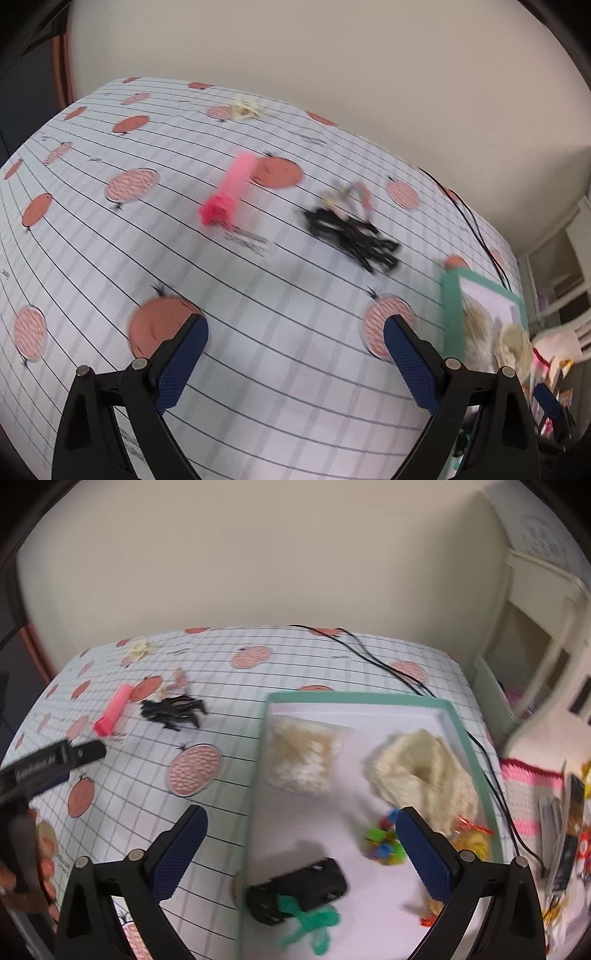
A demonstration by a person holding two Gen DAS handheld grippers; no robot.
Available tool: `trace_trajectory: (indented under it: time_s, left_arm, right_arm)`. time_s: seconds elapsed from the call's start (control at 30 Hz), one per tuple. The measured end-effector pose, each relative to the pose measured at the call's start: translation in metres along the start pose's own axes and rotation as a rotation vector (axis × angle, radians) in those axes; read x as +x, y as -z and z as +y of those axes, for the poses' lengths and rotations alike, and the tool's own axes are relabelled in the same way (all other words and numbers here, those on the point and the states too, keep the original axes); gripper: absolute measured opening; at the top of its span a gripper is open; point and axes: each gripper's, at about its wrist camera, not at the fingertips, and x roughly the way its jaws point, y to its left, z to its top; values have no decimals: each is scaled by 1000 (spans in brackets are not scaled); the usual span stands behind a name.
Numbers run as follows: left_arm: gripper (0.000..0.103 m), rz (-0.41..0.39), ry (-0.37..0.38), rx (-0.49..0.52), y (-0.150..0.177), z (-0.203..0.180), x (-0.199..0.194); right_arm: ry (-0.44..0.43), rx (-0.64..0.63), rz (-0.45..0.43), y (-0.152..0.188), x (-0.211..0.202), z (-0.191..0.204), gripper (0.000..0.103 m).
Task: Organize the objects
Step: 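Move both grippers away from the tray toward the pink roller and spider toy, then lower the left gripper to the pink hair roller while the right approaches the black spider toy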
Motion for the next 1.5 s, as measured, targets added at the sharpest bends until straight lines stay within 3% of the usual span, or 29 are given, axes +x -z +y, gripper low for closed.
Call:
trace_trajectory:
  time_s: [0.17,0.3,0.6,0.87,1.23,1.37,1.5]
  left_arm:
    - [96,-22,-51,-18,-20,26,7]
    - [96,-13,-26,-51,-39,42,14]
    - [96,18,-23,-25,-80,71,43]
    - [96,16,0,-22,-123,85,61]
    - [96,41,-35,25,-194,89,111]
    - [96,57,-64,41,-195,88,119]
    - [96,88,-24,2,-179,86,114]
  right_arm:
    - [-4,-72,5,-10,8,23,103]
    - [-31,-101,5,-21,14,37,103]
    - [-60,-143,22,-57,41,66,103]
    - [-97,-158,43,-97,76,96,103]
    - [-119,-227,90,-145,143,128,103]
    - [-150,-189,120,-145,153,126,103]
    - [-147,-174,148,-132,151,123,103]
